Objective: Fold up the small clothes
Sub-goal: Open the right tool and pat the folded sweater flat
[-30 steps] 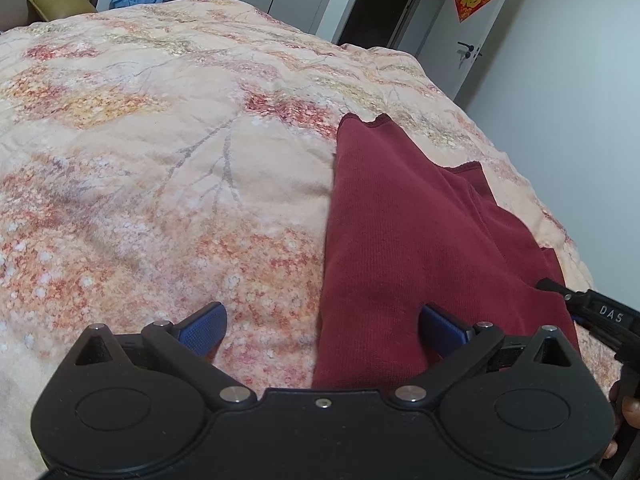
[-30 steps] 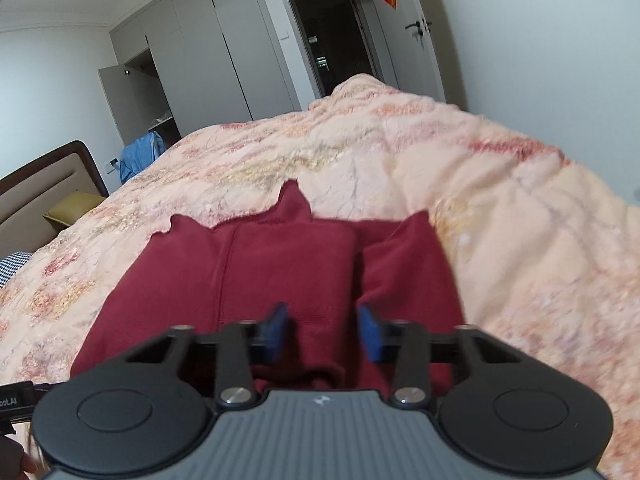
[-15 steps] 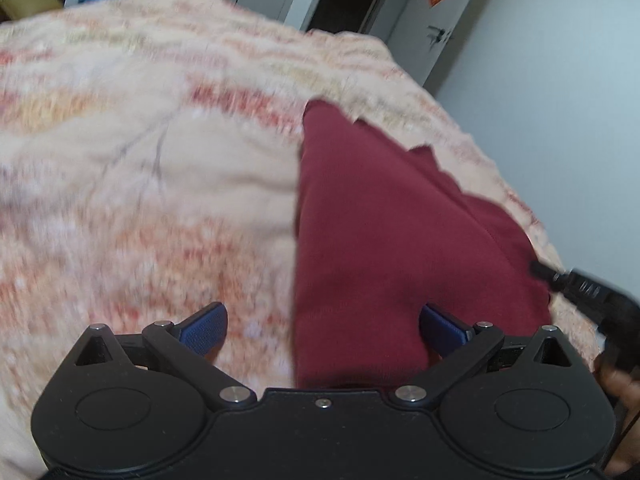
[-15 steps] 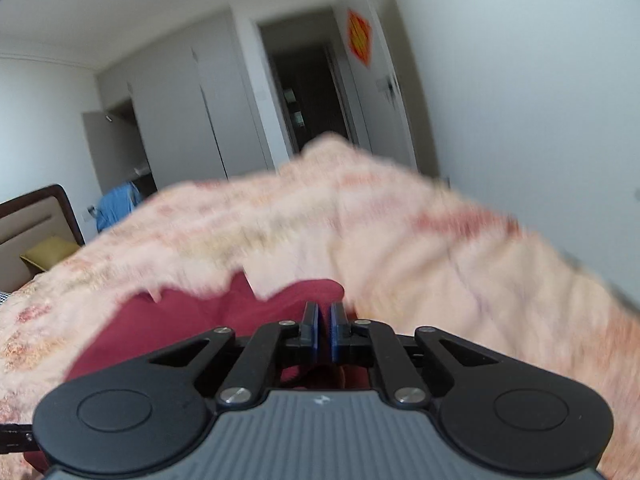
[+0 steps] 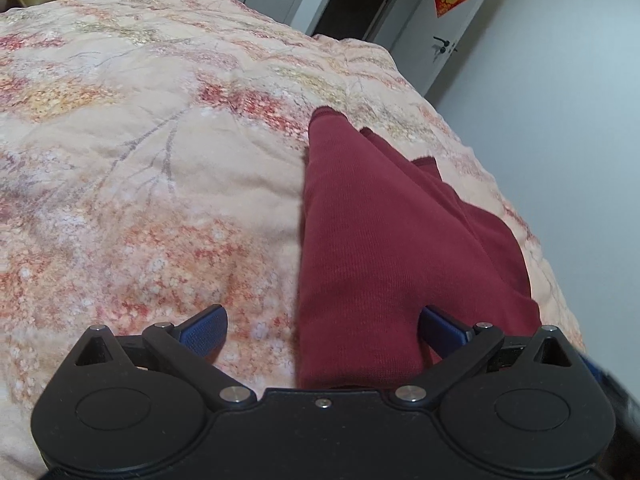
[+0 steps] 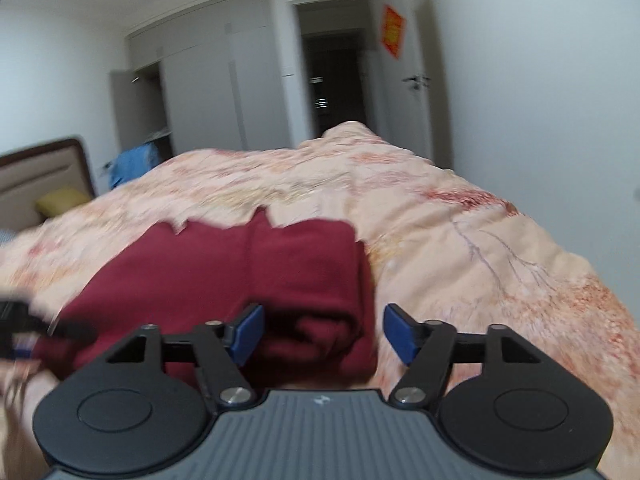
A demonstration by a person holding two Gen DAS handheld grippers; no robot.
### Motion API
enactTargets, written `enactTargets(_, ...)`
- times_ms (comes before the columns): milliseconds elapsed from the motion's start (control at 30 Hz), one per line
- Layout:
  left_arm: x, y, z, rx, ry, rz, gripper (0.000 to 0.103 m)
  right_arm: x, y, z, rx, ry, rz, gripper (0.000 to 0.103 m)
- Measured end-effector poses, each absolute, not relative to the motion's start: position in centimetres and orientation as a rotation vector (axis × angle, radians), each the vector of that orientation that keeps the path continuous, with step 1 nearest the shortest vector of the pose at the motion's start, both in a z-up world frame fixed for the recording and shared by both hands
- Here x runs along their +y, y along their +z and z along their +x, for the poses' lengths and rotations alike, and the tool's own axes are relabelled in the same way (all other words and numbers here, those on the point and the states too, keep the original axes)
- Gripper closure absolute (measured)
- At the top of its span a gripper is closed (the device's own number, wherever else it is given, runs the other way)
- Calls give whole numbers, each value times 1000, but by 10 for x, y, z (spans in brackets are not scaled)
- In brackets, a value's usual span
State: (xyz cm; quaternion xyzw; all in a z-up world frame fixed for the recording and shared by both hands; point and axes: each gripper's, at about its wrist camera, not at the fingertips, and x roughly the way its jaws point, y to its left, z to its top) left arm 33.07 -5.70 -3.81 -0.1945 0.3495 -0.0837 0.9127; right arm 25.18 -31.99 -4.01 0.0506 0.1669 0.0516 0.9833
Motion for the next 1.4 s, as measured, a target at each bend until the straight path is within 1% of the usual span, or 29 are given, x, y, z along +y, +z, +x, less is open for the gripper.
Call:
enactTargets(67, -57, -38, 330, 720, -170, -404, 1, -313, -43, 235, 341, 137, 76, 24)
enactTargets(167, -58, -37, 330, 723, -166, -404, 1, -294, -47, 223, 346, 197, 11, 19)
enactTargets(300, -58, -35, 327, 725, -166, -394, 1, -260, -53, 233, 353, 213, -110, 19)
enactTargets(467, -57, -33, 325, 725, -163, -390, 1, -240, -57, 255, 327, 96, -151, 19)
enactTargets(667, -55, -34, 326, 733, -162, -391, 1, -240, -52, 247, 234, -124, -368, 19)
enactTargets(767, -57, -39, 327, 748, -158, -375, 1, -260, -59, 247, 309, -164, -326, 20)
enactTargets(833, -59, -40, 326, 748, -159, -363, 1, -274, -68, 247, 382, -133, -253, 20)
enactTargets(900, -60, -39, 327, 752, -162, -356, 1, -285, -74, 239, 408, -100, -178, 19)
enactTargets(933, -59, -39, 326, 752, -162, -358, 1, -288, -75, 235, 406, -93, -155, 18)
enactTargets(1000, -59, -39, 326, 752, -161, -359, 1, -292, -77, 225, 388, -85, -132, 9)
enactTargets(1033, -59, -39, 326, 752, -161, -357, 1, -294, -77, 221, 379, -83, -122, 3)
enactTargets(1067, -59, -39, 326, 751, -160, -355, 1, -294, -76, 218, 371, -80, -111, 0)
enactTargets(1233, -57, -35, 323, 737, -157, -358, 1, -303, -58, 220, 325, -86, -72, 0)
enactTargets(1400, -54, -29, 321, 706, -141, -366, 1, -315, -35, 239, 256, -94, 3, 0)
